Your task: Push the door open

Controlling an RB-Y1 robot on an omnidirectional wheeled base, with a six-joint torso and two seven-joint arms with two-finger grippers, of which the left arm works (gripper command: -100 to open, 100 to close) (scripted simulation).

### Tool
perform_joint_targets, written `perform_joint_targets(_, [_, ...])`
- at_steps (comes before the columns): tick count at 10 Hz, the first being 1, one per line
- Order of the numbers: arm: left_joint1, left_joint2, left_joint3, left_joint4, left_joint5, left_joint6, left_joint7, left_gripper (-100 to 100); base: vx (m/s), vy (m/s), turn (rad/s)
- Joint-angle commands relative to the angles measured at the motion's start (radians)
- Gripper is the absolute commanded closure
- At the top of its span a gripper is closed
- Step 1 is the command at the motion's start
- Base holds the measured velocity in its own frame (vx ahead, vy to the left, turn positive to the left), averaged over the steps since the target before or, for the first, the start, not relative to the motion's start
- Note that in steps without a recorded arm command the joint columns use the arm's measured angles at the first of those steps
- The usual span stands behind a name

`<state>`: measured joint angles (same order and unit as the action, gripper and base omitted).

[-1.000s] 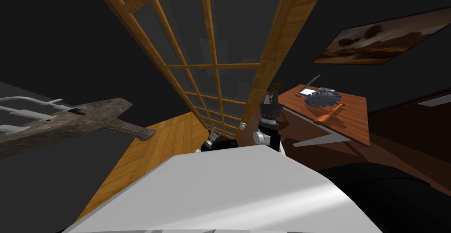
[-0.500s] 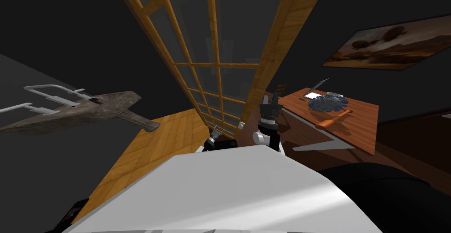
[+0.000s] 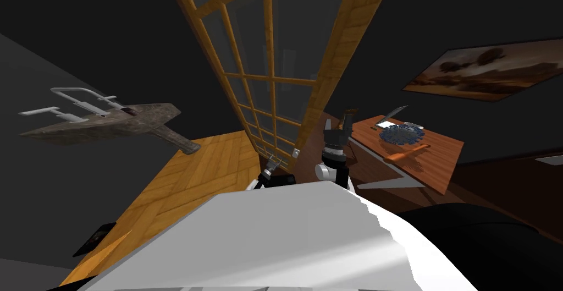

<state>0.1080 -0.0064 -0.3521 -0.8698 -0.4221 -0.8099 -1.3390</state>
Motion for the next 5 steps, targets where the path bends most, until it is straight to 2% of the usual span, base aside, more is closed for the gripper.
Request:
perform_joint_targets(1, [-0.011,-0.012,-0.001,0.008,0.002,0.003,0.001,-100,-0.169,-0.140,0.039])
perform_joint_targets(5, [-0.020,-0.027,-0.003,0.012,0.004,0.006,0.002,-100,-0.156,-0.148,0.021])
